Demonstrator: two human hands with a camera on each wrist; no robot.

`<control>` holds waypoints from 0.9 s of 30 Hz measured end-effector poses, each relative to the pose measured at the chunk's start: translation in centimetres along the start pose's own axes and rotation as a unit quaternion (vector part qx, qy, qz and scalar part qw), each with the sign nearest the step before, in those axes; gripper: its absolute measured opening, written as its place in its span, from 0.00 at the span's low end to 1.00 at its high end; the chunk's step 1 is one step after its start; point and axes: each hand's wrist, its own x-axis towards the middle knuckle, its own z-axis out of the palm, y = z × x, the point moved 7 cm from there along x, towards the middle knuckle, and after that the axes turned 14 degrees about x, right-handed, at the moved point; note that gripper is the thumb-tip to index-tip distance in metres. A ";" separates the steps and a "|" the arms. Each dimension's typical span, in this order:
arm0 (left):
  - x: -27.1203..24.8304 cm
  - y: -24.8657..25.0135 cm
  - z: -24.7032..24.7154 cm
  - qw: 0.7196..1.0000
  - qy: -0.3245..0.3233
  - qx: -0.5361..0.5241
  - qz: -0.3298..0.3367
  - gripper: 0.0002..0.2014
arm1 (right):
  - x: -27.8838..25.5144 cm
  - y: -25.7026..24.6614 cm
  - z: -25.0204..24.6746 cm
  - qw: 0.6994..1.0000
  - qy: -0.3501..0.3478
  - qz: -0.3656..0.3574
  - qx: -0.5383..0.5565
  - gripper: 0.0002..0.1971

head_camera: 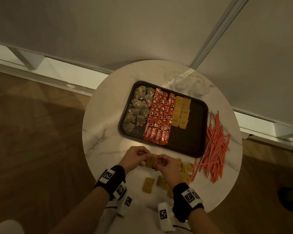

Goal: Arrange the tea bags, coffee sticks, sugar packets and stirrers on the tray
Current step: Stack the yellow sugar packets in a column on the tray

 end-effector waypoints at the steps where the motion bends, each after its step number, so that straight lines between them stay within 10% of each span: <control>1: 0.1 0.0 -0.1 1.000 0.004 -0.002 0.001 0.01 | -0.1 0.0 0.0 1.000 -0.003 0.004 -0.003 0.07; 27: 1.2 3.1 1.8 0.994 -0.094 0.061 0.012 0.11 | -1.7 0.8 -3.1 0.993 0.066 -0.019 0.094 0.10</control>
